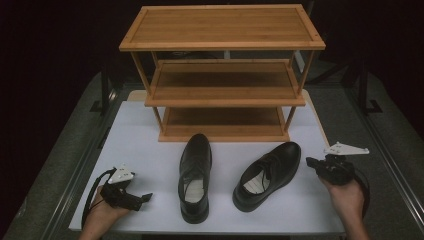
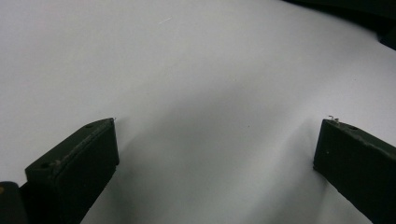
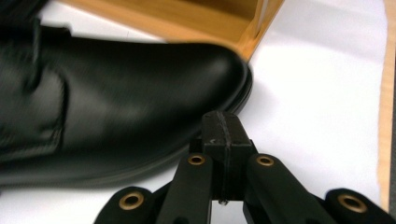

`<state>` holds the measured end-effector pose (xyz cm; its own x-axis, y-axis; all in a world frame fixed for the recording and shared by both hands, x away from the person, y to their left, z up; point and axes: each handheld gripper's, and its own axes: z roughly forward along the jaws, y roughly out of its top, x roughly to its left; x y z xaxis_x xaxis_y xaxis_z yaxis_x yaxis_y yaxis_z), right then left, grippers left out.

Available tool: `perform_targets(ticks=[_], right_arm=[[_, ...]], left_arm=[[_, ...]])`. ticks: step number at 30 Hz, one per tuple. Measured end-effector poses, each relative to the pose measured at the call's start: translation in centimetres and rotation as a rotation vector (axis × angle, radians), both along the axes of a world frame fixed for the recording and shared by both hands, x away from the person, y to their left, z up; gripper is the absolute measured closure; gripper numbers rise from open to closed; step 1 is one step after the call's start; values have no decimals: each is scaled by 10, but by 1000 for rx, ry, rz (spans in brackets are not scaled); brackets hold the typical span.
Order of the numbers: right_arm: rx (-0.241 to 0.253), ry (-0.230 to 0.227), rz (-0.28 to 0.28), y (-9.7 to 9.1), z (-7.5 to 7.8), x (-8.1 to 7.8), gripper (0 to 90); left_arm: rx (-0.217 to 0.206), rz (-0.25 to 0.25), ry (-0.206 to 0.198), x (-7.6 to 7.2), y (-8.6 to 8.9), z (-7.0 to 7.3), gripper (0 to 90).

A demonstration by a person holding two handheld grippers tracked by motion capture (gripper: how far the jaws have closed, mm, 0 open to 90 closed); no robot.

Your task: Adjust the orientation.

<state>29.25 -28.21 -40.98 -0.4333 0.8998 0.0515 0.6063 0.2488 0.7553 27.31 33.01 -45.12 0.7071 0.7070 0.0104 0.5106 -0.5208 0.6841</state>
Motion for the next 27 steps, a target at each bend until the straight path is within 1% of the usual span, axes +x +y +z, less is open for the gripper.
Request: perform_targets(ticks=[1, 2, 4, 5, 7, 8, 10, 11, 12, 13, 14, 15, 16, 19, 23, 27], right_arm=[[0, 0, 0, 0, 0, 0, 898], [5, -7, 4, -2, 4, 10, 898], [11, -13, 3, -4, 7, 17, 897], [11, -13, 3, -4, 7, 17, 897], [5, -21, 2, -4, 8, 25, 898], [-3, -23, -4, -5, 9, 33, 898], [-17, -21, -18, -5, 9, 41, 898], [-17, -21, -18, -5, 9, 41, 898], [-13, -19, -25, -7, 6, 49, 898], [-13, -19, -25, -7, 6, 49, 898], [-11, -18, -21, -8, 4, 53, 898], [-11, -8, -27, -9, 1, 59, 898], [-9, 9, -27, -12, -5, 68, 899], [11, 29, -27, -15, -12, 78, 899], [3, 68, -12, -13, -23, 82, 898], [1, 85, 9, -10, -26, 82, 898]], left_arm=[[0, 0, 0, 0, 0, 0, 0], [0, 0, 0, 0, 0, 0, 0], [0, 0, 0, 0, 0, 0, 0], [0, 0, 0, 0, 0, 0, 0], [0, 0, 0, 0, 0, 0, 0], [-1, 0, 1, 0, 0, 0, 0], [-1, 0, 1, 0, 0, 0, 0], [-1, 0, 1, 0, 0, 0, 0], [-1, 0, 1, 0, 0, 0, 0], [-1, 0, 1, 0, 0, 0, 0], [-1, 0, 2, 0, 0, 0, 0], [-2, 0, 1, 0, 0, 0, 0], [-3, 1, 2, 0, 0, 0, 0], [-2, 0, 2, 0, 0, 0, 0], [-3, 1, 2, 0, 0, 0, 0], [-3, 1, 2, 0, 0, 0, 0]])
